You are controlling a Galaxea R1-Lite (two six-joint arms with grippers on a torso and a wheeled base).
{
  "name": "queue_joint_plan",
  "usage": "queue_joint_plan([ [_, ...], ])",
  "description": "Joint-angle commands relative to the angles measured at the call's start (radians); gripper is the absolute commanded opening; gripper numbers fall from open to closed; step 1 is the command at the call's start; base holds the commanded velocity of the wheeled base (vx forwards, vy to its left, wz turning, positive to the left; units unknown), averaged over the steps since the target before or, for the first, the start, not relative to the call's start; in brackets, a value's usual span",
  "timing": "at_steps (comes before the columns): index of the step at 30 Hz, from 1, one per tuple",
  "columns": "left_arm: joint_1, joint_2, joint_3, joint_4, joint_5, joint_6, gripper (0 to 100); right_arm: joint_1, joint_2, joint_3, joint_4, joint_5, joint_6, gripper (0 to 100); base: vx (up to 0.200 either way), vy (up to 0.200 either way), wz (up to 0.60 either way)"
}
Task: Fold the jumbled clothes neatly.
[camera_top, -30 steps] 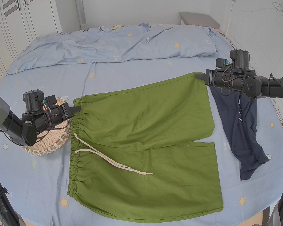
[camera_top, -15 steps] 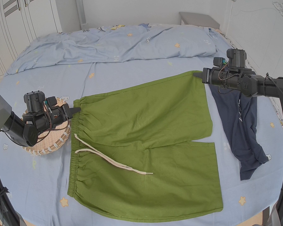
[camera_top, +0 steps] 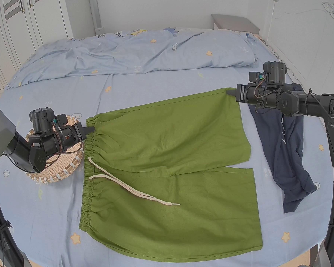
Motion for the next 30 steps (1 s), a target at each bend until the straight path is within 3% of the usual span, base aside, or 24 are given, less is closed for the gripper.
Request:
queue_joint_plan([
  [1, -0.001, 0.003, 0.000, 0.000, 0.000, -0.001, 0, 0.003, 0.018, -0.006, -0.001, -0.007, 0.000, 100, 0.000, 0.000, 0.00],
  [12, -0.015, -0.017, 0.012, -0.012, 0.001, 0.001, 0, 0.002, 0.019, -0.003, -0.001, -0.010, 0.002, 100, 0.000, 0.000, 0.00],
  [21, -0.035, -0.015, 0.007, 0.003, 0.047, 0.009, 0, 0.002, 0.000, 0.011, 0.002, -0.010, 0.002, 100, 0.000, 0.000, 0.00],
  [22, -0.034, -0.012, 0.004, 0.002, 0.047, 0.009, 100, 0.002, 0.000, 0.013, 0.002, -0.010, 0.002, 100, 0.000, 0.000, 0.00],
  [30, -0.040, -0.043, 0.010, 0.002, 0.049, 0.009, 100, -0.002, 0.001, 0.017, 0.001, -0.011, 0.002, 100, 0.000, 0.000, 0.00],
])
